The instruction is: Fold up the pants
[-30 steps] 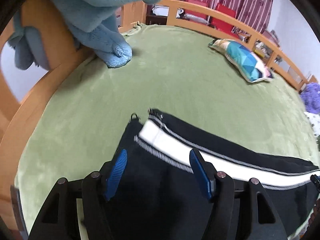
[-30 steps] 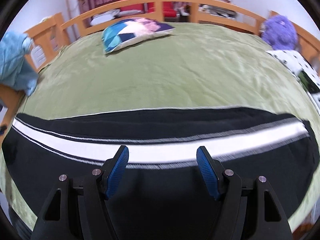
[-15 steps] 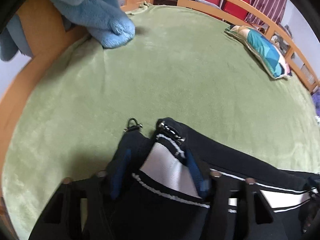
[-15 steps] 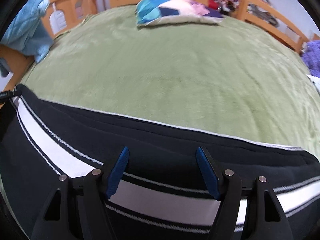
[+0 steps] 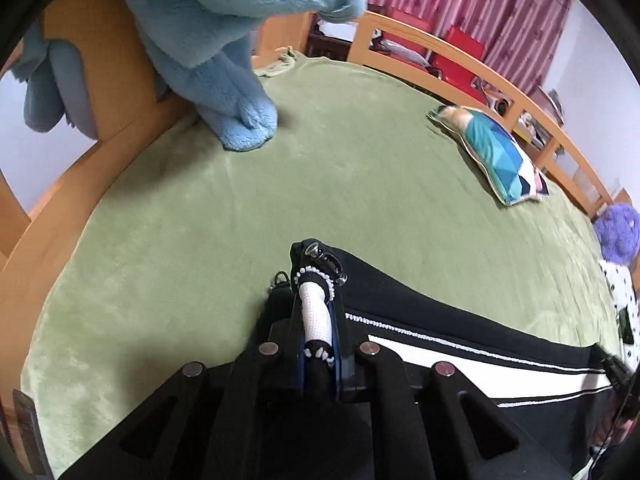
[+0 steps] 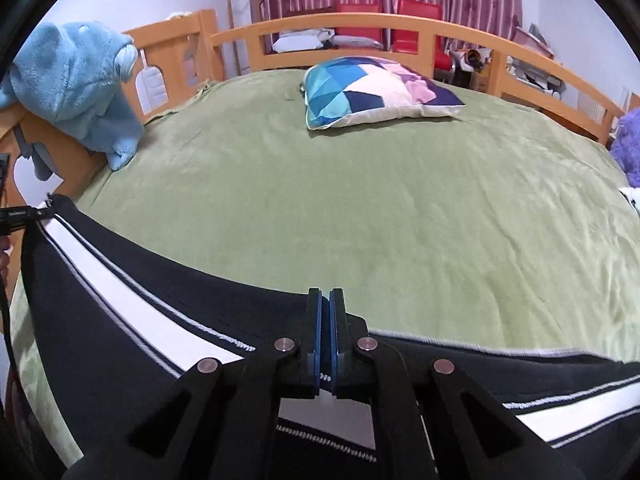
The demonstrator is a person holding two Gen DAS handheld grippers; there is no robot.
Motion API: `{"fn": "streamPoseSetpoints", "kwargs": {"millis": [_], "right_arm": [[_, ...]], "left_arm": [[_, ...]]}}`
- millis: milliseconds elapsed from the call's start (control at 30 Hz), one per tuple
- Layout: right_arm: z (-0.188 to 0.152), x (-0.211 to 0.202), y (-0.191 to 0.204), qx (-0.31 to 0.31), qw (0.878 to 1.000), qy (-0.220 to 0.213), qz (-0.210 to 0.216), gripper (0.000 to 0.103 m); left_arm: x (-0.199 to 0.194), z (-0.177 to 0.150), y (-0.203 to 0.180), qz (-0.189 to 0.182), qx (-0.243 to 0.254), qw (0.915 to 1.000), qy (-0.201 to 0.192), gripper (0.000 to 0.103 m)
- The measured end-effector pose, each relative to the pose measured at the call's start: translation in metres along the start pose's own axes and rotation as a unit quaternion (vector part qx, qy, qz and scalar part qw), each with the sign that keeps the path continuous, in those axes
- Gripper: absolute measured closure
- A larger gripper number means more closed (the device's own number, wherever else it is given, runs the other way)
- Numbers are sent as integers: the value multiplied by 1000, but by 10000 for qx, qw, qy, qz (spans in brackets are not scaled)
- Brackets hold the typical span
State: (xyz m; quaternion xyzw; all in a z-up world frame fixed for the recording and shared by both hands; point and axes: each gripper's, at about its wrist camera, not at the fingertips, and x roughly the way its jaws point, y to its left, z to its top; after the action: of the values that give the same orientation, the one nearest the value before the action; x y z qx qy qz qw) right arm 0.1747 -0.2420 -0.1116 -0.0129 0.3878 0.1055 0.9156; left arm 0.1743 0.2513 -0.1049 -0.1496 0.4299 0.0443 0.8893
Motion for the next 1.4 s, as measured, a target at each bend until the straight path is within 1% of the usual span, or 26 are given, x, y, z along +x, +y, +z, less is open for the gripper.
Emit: {"fn": "streamPoseSetpoints", "kwargs": {"millis": [33,67,100,133,200,233,267,300,333,367,400,433,467,533,633,700,800,833,933,967,1000,1100,1133,1233,1367,1400], "right_arm": [[0,8,-2,72,9999,82,25,100],[0,21,-4,161,9995,259,72,100],[-6,40,-8,238,9985,486,55,99],[-11,54,-11,318,9974,640,27,97],[-21,69,-17,493,9953,837,14,96],[-23,67,-19,594,9955,734,56,93],[-22,61,-19,643,9957,662,95,86],[-21,55,-18,664,9959,601,89,79],[-19,45,-17,663,9966,497,37,63],[-17,40,-17,647,9970,414,-10,56],[-17,29,-16,606,9978,252,-63,55],[-16,22,-16,571,9982,176,-78,55],[-18,16,-16,550,9983,147,-92,55],[-22,4,-19,650,9977,132,-125,55],[-33,-9,-27,878,9958,203,-132,55],[-44,-19,-31,1030,9941,290,-191,55],[-59,-39,-35,1201,9919,343,-237,55],[-65,-47,-36,1226,9916,320,-261,55],[-78,-64,-38,1278,9905,325,-396,55],[-82,-69,-40,1332,9896,342,-424,55],[-88,-74,-41,1405,9885,367,-416,55],[-105,-85,-44,1561,9855,460,-472,55],[-110,-88,-45,1588,9848,483,-503,55],[-122,-95,-46,1667,9824,572,-620,55],[-138,-103,-50,1791,9773,717,-877,55],[-139,-103,-51,1832,9760,745,-914,55]], "left_arm": [[9,0,0,28,6,9999,150,93],[23,0,0,23,-26,9995,311,93],[31,-1,2,-4,-90,9992,379,92],[42,-2,2,66,-89,9988,474,91],[61,-4,0,476,18,9964,694,79],[65,-5,1,525,-18,9957,768,78],[65,-6,4,441,-71,9960,777,78],[62,-7,6,377,-98,9963,761,73],[57,-8,9,351,-113,9965,753,69],[52,-10,11,376,-120,9965,737,57],[45,-12,14,425,-127,9967,672,47],[37,-15,18,465,-132,9972,572,46],[29,-18,21,463,-130,9975,516,46],[19,-25,25,382,-168,9977,535,46],[-2,-39,25,46,-214,9986,490,46],[-25,-53,20,-194,-84,9991,373,46],[-60,-67,16,-298,160,9994,100,46],[-68,-72,15,-353,166,9992,54,46],[-83,-94,21,-696,41,9974,156,46],[-85,-104,25,-780,-15,9968,183,46],[-84,-111,27,-787,-64,9967,201,46],[-70,-128,37,-610,-256,9969,420,46],[-66,-131,39,-590,-297,9969,434,46],[-56,-132,46,-495,-369,9975,355,47],[-33,-127,53,-517,-526,9963,443,47],[-25,-124,56,-453,-613,9962,427,46]]}}
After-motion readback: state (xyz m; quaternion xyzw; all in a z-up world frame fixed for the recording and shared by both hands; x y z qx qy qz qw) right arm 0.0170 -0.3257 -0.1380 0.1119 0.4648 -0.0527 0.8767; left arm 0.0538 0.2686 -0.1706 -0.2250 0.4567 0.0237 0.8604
